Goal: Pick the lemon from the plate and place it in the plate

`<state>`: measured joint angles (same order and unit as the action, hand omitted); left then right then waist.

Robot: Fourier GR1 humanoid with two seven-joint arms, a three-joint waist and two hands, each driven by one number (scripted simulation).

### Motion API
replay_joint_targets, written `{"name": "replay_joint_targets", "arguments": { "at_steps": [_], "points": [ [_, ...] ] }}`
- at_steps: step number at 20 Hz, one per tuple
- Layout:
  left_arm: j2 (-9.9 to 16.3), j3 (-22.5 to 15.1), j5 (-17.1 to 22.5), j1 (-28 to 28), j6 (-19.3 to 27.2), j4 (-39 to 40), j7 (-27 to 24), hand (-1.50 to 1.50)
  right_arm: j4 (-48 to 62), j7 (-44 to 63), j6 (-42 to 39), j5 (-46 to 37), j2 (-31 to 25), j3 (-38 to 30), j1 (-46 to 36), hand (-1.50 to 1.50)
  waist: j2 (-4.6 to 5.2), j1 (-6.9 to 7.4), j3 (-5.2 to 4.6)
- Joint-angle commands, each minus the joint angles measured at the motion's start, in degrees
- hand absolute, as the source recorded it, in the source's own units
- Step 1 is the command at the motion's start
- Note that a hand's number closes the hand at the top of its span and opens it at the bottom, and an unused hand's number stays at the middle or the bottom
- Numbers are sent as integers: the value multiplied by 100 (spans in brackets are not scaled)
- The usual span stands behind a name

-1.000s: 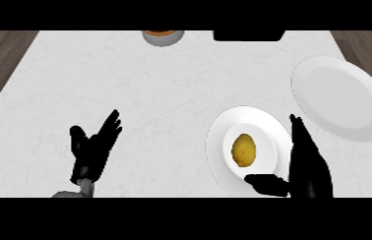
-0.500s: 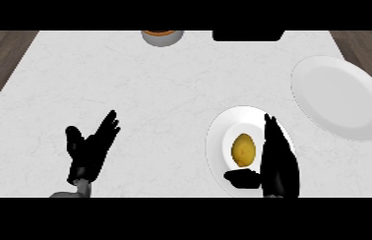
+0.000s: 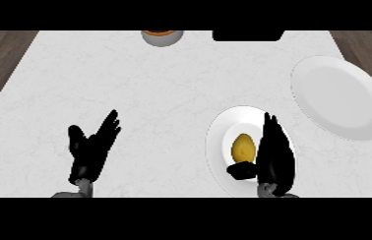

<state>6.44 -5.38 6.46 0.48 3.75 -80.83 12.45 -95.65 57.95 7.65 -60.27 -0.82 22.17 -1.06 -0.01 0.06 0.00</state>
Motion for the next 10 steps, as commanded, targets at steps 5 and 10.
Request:
{"name": "replay_joint_targets", "arguments": {
  "at_steps": [5,10],
  "points": [
    [105,145,113,433,-266,-647,201,0,624,-112,142,154,79,-59,-28,-150,-3,13,1],
    [-125,128,-218,271,-120,-105,-173,0,1097,-254,77,382,81,-244,-357,-150,-1,2,0]
  ]
}}
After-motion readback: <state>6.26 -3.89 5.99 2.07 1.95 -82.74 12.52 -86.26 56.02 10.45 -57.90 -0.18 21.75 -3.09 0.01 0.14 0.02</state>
